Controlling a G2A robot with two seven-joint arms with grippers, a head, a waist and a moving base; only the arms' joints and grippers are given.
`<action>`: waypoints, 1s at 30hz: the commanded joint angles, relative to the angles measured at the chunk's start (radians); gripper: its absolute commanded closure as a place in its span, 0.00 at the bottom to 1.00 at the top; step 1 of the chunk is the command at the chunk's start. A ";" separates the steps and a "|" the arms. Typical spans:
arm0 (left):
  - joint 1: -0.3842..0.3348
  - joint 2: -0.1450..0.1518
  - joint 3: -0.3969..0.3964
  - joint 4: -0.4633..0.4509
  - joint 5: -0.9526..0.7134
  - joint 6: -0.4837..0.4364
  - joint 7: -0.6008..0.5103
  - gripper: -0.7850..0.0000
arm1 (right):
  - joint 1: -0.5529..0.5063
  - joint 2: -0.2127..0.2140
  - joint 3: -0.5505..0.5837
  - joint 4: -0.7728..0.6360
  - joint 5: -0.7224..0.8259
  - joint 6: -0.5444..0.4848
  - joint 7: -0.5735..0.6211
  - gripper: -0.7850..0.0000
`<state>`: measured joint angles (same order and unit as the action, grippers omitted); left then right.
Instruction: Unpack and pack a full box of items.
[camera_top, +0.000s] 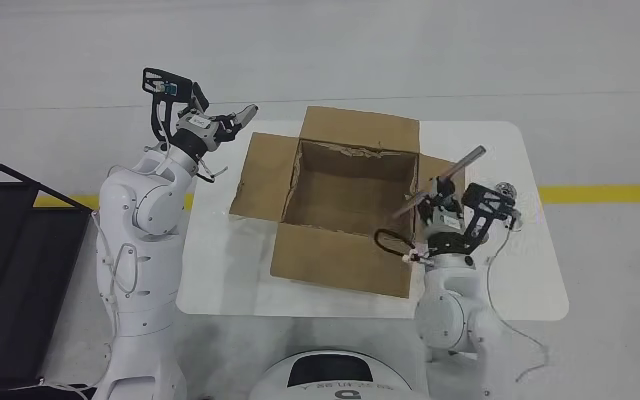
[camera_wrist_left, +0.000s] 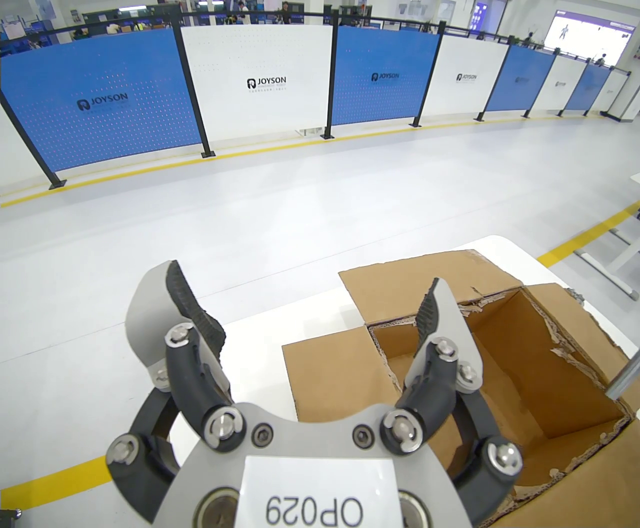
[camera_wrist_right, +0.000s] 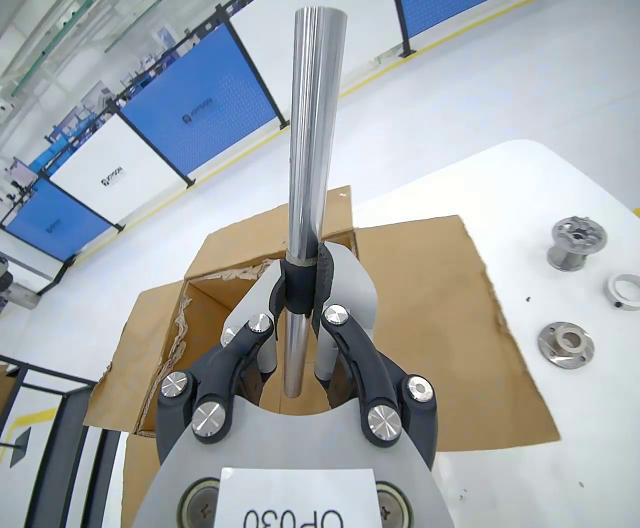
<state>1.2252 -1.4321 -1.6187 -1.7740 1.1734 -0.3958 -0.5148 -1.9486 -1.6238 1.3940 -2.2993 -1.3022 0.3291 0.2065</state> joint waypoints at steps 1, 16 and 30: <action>0.000 0.000 -0.001 0.000 -0.001 0.000 0.000 0.00 | -0.034 0.001 0.041 -0.022 0.050 0.005 -0.037 1.00; 0.000 0.000 -0.001 0.000 -0.001 0.000 0.000 0.00 | -0.062 0.010 0.351 0.065 0.395 0.083 -0.037 1.00; 0.000 0.000 -0.001 0.000 -0.001 0.000 0.000 0.00 | 0.254 0.062 0.501 0.400 0.305 0.156 0.432 1.00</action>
<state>1.2252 -1.4321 -1.6187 -1.7740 1.1734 -0.3958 -0.5148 -1.7046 -1.5646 1.8868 -1.9163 -0.9976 0.4867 0.6175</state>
